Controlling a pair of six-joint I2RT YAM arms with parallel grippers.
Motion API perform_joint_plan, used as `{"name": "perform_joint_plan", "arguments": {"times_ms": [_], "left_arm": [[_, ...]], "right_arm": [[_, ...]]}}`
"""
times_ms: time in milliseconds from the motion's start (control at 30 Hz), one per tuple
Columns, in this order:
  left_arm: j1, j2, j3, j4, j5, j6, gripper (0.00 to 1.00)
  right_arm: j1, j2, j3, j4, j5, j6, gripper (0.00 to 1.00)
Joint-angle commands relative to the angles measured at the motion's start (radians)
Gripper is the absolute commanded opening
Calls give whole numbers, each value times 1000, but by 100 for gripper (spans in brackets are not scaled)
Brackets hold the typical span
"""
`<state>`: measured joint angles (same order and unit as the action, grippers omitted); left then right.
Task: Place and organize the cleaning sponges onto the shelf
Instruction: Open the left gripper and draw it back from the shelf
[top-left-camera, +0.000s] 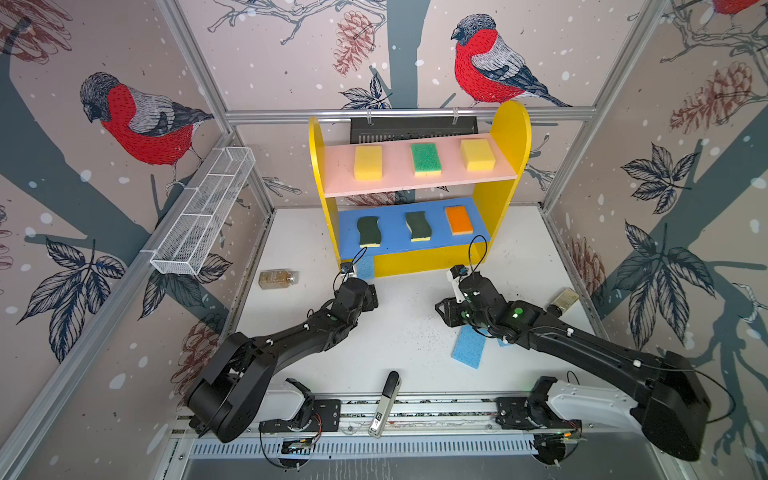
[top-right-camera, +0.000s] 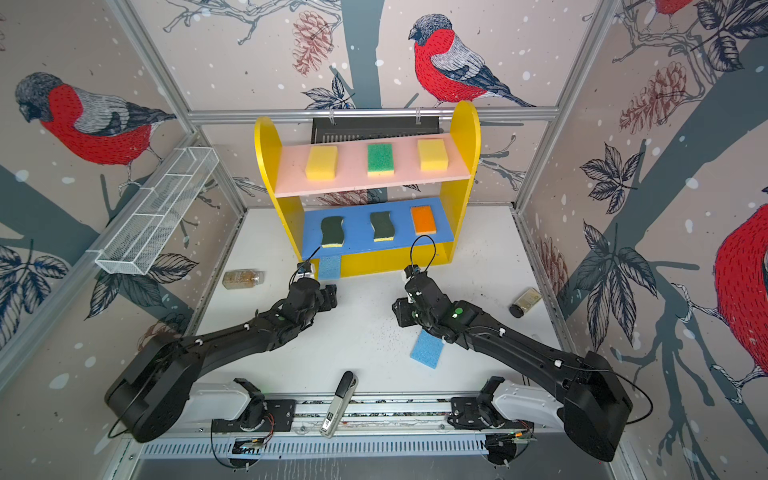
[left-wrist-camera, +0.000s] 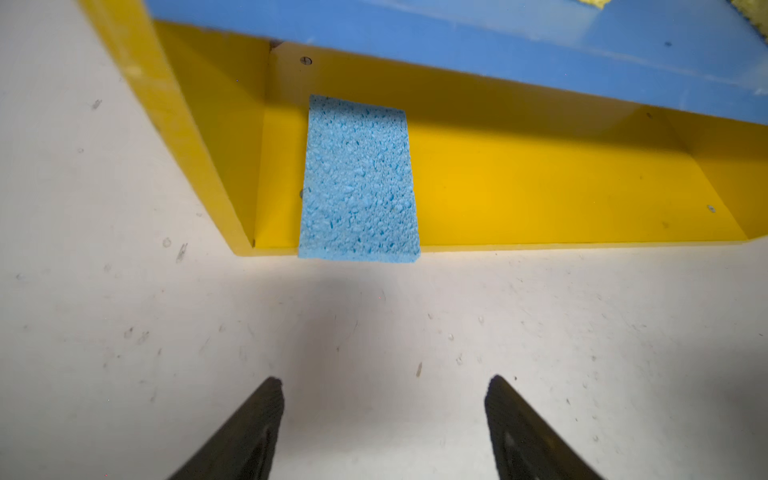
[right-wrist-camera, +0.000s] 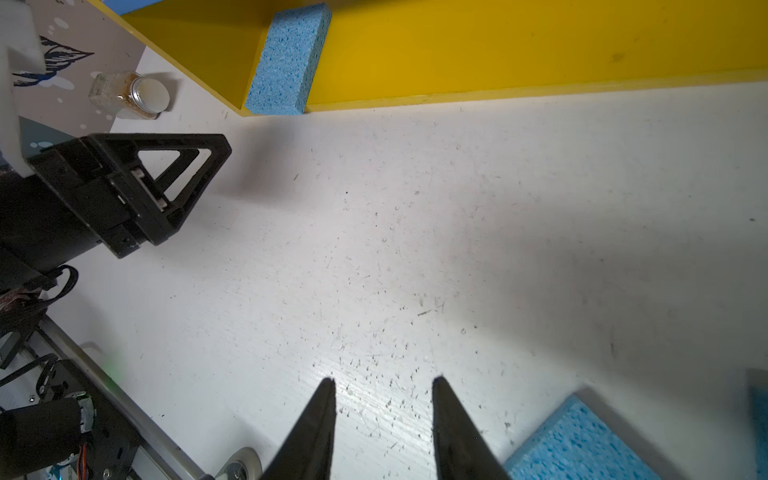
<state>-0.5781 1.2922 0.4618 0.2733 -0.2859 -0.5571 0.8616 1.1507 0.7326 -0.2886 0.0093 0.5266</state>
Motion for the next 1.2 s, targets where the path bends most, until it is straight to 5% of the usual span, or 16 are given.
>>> {"name": "perform_joint_plan", "arguments": {"times_ms": [0,433,1167], "left_arm": [[2,-70,-76,108,56,-46,76],[4,-216,-329,371,175,-105,70],[21,-1,-453,845,194,-195,58]], "right_arm": [[6,-4,-7,29,9,13,40],[16,-3,-33,60,3,10,40],[16,-19,-76,78,18,-13,40]]}}
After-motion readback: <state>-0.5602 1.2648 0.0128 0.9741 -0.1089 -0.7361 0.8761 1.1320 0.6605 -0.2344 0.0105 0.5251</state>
